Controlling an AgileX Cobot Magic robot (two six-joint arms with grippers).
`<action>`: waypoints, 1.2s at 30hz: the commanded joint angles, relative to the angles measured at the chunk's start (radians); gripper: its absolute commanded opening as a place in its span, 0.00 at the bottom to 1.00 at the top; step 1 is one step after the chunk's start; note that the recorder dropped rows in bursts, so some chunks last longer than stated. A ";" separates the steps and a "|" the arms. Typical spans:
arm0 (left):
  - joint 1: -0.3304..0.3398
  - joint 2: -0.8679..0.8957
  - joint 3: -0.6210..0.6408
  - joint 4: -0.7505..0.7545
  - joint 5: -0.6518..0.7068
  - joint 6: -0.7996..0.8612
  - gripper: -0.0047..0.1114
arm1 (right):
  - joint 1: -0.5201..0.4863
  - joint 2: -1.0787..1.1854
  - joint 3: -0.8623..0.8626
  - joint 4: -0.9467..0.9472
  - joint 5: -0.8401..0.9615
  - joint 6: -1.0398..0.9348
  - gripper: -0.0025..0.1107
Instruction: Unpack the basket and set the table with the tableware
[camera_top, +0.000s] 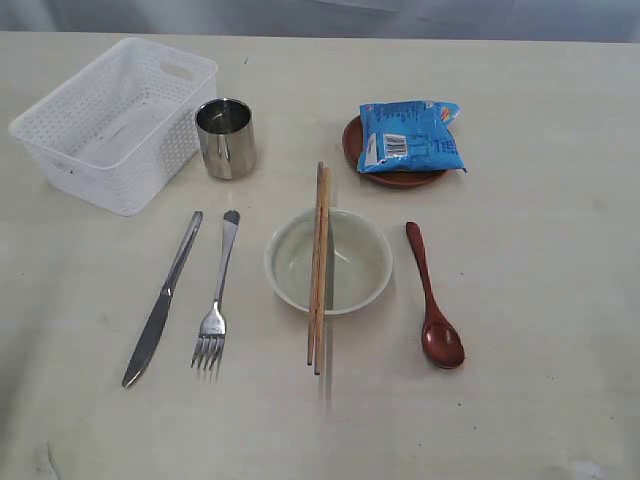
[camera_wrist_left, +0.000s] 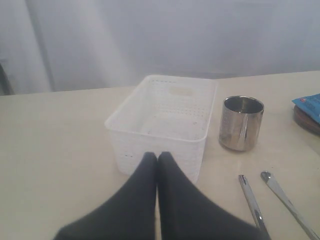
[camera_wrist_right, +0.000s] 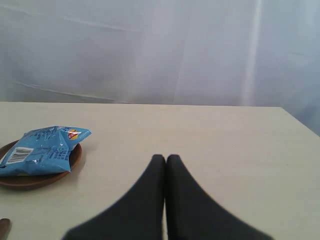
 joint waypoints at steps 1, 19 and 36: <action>0.002 -0.004 0.006 -0.011 -0.004 -0.001 0.04 | -0.006 -0.001 0.003 0.006 0.001 -0.007 0.03; 0.002 -0.004 0.006 -0.011 -0.004 0.002 0.04 | -0.006 -0.001 0.003 0.006 0.001 -0.007 0.03; 0.002 -0.004 0.037 -0.006 0.040 0.004 0.04 | -0.006 -0.001 0.003 0.006 0.001 -0.007 0.03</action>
